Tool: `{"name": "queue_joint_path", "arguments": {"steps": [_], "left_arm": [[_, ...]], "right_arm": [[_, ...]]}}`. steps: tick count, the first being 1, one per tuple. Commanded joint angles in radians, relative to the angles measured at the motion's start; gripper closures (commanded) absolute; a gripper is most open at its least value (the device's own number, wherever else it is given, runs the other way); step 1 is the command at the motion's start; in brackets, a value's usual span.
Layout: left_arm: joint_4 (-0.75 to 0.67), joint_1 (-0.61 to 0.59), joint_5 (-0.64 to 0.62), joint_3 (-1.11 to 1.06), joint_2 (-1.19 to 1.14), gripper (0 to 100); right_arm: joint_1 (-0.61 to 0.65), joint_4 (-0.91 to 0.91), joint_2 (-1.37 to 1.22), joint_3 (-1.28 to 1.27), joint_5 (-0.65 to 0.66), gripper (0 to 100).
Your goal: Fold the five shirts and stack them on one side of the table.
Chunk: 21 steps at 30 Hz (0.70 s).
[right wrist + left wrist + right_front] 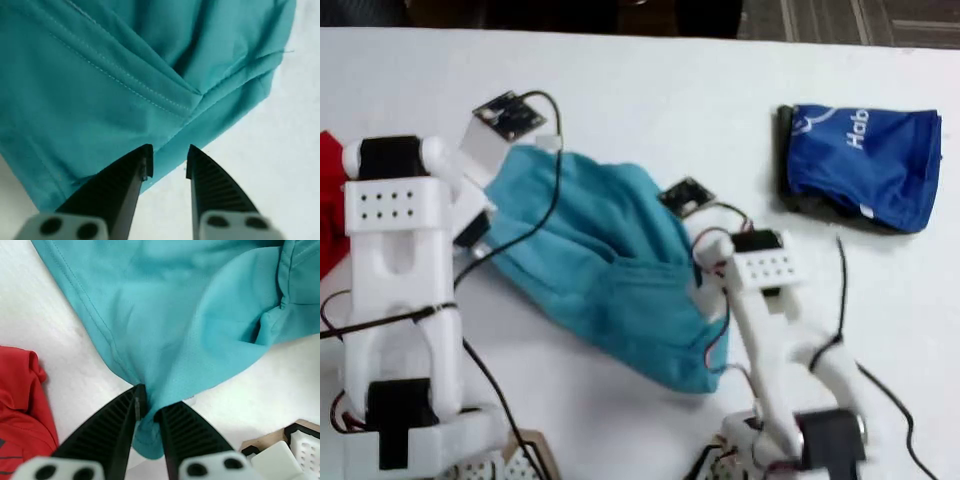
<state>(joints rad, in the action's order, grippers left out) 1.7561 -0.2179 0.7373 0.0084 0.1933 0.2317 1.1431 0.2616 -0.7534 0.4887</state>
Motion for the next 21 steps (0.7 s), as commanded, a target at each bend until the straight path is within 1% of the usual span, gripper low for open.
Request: {"name": "queue_joint_path", "arguments": {"steps": [1,4,7,9,12,18,21], "left_arm": [[0.014,-0.011,-0.008,0.025,0.021,97],[0.006,-0.009,-0.008,-0.022,0.021,97],[-0.041,-0.011,-0.005,-0.091,0.025,97],[-0.069,-0.011,-0.006,-0.128,0.025,97],[-0.098,-0.011,-0.008,-0.147,0.025,97],[-0.098,-0.009,-0.008,-0.122,0.031,97],[-0.091,-0.009,-0.008,-0.101,0.031,97]], "right_arm": [[0.013,-0.021,-0.113,0.087,-0.009,88.0],[0.016,-0.016,-0.189,0.135,-0.020,82.9],[0.016,-0.016,-0.229,0.176,-0.051,77.0],[0.016,-0.016,-0.232,0.190,-0.051,77.1],[0.021,-0.015,-0.228,0.196,-0.051,79.8],[0.120,-0.012,-0.234,0.195,-0.052,80.7],[0.143,-0.019,-0.234,0.196,-0.052,80.7]]}}
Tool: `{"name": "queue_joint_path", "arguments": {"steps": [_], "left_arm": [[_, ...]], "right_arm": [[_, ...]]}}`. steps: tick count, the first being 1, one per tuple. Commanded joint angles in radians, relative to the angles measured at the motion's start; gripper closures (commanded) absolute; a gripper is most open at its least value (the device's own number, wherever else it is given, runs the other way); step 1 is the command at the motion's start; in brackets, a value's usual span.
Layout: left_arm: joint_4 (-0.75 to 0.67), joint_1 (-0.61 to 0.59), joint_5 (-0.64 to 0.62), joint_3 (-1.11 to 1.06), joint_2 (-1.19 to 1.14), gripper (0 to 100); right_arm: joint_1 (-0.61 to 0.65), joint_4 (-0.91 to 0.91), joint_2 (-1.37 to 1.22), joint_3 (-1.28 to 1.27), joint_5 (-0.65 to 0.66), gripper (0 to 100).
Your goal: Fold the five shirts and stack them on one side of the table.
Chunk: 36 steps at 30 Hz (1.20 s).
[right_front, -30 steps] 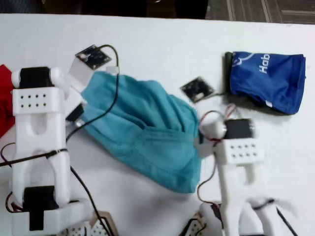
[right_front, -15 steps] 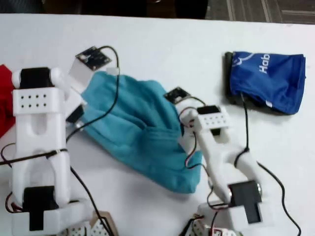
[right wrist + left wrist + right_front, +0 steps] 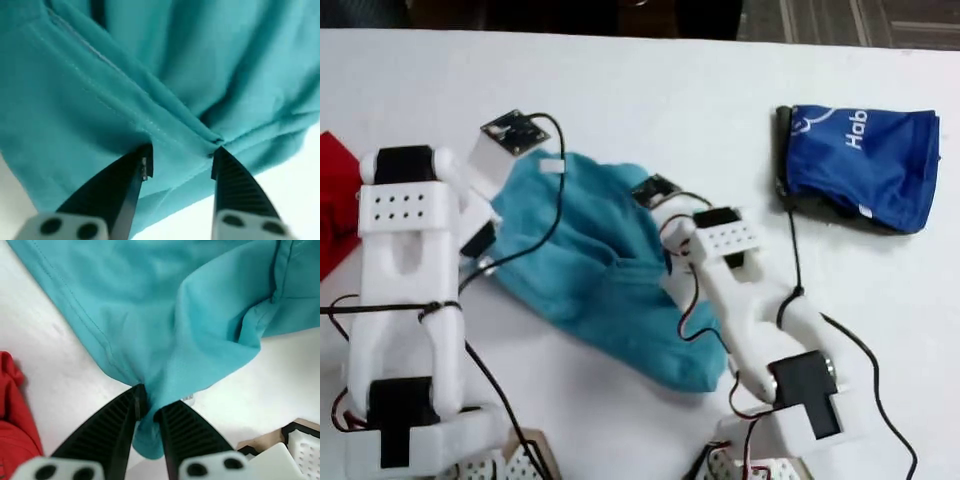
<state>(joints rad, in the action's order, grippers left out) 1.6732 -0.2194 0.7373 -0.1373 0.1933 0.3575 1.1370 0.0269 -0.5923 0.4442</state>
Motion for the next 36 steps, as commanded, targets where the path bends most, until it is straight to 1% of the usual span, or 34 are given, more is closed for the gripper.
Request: {"name": "queue_joint_path", "arguments": {"steps": [1,12,14,18,21,23,26,29,32,36], "left_arm": [[-0.008,-0.008,-0.008,0.047,0.031,97],[-0.008,-0.009,-0.008,0.048,0.031,97],[-0.008,-0.009,-0.008,0.047,0.031,97],[-0.008,-0.009,-0.008,0.042,0.031,97],[-0.006,-0.009,-0.008,0.042,0.031,97],[-0.006,-0.009,-0.008,0.042,0.031,97],[-0.006,-0.009,-0.008,0.047,0.031,97],[-0.006,-0.009,-0.008,0.053,0.031,97],[0.005,-0.009,-0.008,0.081,0.031,97],[0.078,-0.009,-0.009,0.255,0.031,97]], "right_arm": [[0.018,-0.022,0.001,0.035,-0.008,80.7],[0.002,-0.024,-0.001,0.034,-0.006,81.0],[0.002,-0.035,-0.001,0.034,-0.006,84.6],[0.002,-0.074,-0.001,0.029,-0.006,98.5],[0.002,-0.074,0.001,0.032,-0.006,96.1],[0.001,-0.073,0.012,0.035,-0.006,98.1],[-0.002,-0.050,0.050,0.063,-0.006,97.9],[-0.035,0.010,0.140,0.130,-0.006,97.9],[-0.105,0.079,0.263,0.227,0.002,98.0],[-0.220,0.094,0.392,0.341,0.002,98.0]]}}
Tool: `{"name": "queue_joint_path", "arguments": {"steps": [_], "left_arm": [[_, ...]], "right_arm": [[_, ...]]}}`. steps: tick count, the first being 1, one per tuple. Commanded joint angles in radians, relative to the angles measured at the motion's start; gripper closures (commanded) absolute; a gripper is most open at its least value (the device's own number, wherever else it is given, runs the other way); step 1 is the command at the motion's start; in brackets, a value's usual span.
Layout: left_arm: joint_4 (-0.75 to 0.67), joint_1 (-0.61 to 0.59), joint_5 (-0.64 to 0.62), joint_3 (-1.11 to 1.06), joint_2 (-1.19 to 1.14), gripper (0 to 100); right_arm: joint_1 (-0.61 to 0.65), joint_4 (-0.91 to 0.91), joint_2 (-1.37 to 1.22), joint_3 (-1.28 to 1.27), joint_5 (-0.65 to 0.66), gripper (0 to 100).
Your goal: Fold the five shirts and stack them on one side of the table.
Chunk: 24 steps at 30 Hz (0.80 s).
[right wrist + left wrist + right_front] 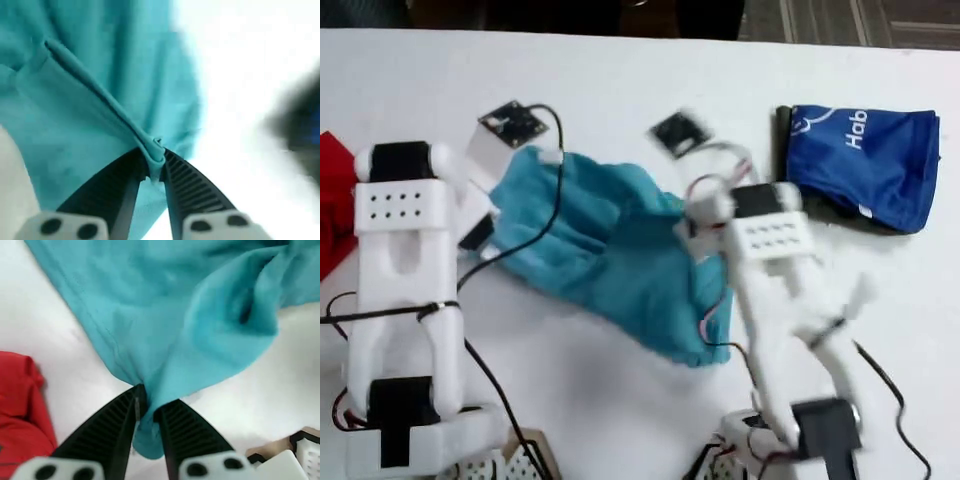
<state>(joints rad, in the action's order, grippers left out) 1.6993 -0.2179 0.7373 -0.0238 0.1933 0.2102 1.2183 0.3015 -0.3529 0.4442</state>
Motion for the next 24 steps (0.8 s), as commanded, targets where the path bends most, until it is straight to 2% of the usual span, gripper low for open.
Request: {"name": "queue_joint_path", "arguments": {"steps": [1,7,16,20,24], "left_arm": [[0.066,-0.011,-0.009,0.191,0.028,97],[0.074,-0.011,-0.009,0.352,0.031,97],[0.081,-0.011,-0.057,0.473,0.032,97],[0.081,-0.005,-0.058,0.384,0.028,97],[0.071,0.021,-0.051,0.153,0.023,97]], "right_arm": [[-0.096,-0.001,0.137,0.123,0.002,98.0],[-0.176,-0.054,0.196,0.232,0.002,98.0],[-0.182,-0.047,0.199,0.483,0.003,98.0],[-0.174,0.012,0.191,0.520,0.003,98.0],[-0.174,0.021,0.189,0.422,0.038,98.0]]}}
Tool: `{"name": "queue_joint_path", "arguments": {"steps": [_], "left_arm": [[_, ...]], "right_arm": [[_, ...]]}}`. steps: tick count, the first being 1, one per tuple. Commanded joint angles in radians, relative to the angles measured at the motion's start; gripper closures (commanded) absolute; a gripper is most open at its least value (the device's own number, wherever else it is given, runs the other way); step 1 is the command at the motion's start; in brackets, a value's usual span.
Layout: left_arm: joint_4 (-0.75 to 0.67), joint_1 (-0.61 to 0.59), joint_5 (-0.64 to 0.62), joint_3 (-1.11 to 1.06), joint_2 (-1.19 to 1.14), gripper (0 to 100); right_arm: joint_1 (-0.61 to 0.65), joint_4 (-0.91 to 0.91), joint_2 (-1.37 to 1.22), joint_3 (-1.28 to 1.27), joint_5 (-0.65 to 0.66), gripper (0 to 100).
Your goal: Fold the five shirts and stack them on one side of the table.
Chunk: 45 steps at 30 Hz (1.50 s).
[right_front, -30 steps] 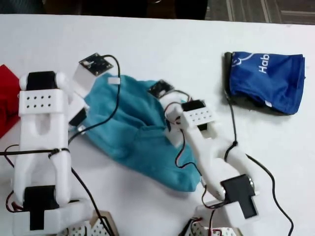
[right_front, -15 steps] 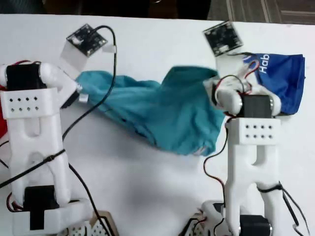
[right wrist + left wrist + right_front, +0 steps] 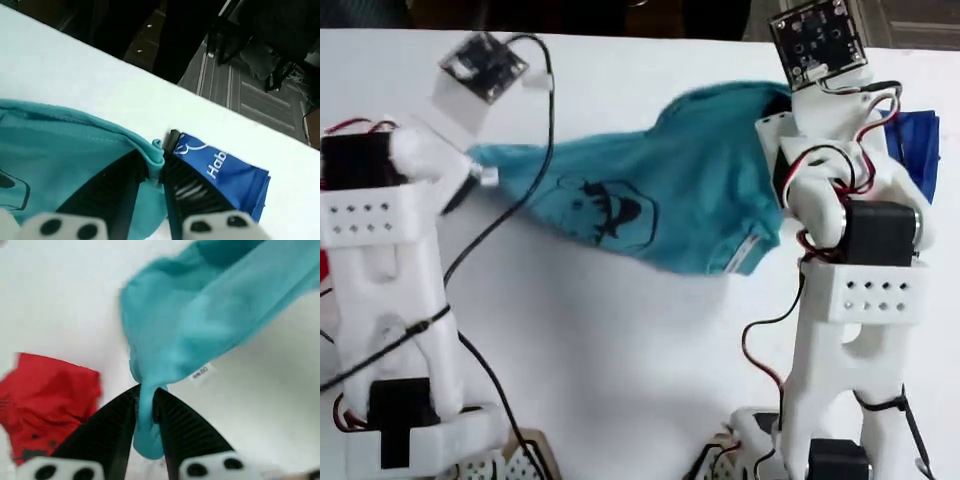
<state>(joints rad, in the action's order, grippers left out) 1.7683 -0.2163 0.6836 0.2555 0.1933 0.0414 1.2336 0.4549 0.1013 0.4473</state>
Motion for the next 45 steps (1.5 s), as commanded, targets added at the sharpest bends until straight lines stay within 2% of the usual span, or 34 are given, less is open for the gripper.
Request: {"name": "queue_joint_path", "arguments": {"steps": [1,9,15,20,22,24,27,30,34,39,45], "left_arm": [[-0.003,0.034,0.003,-0.189,0.023,97],[-0.233,0.124,0.005,-0.639,0.023,97],[-0.353,0.126,0.014,-0.820,0.023,95],[-0.336,0.114,0.153,-0.886,0.031,82],[-0.308,0.103,0.164,-0.855,0.032,81],[-0.262,0.103,0.117,-0.796,0.032,82],[-0.173,0.126,-0.018,-0.716,0.031,84],[-0.175,0.135,-0.066,-0.746,0.021,84],[-0.324,0.138,-0.087,-0.905,0.023,84],[-0.534,0.150,-0.245,-1.087,0.023,84],[-0.766,0.153,-0.256,-1.159,0.020,84]], "right_arm": [[-0.004,0.004,0.036,-0.074,0.052,98.0],[0.005,-0.015,0.047,-0.351,0.104,98.0],[-0.001,-0.015,0.047,-0.425,0.166,98.0],[-0.019,-0.015,0.047,-0.431,0.183,98.0],[-0.022,-0.015,0.045,-0.433,0.183,98.0],[-0.022,-0.015,0.045,-0.433,0.183,98.0],[-0.018,-0.016,0.045,-0.431,0.181,98.0],[-0.018,-0.041,0.045,-0.431,0.178,98.0],[-0.019,-0.061,0.045,-0.431,0.178,98.0],[-0.016,-0.065,0.036,-0.431,0.175,98.0],[-0.016,-0.065,0.036,-0.434,0.173,98.0]]}}
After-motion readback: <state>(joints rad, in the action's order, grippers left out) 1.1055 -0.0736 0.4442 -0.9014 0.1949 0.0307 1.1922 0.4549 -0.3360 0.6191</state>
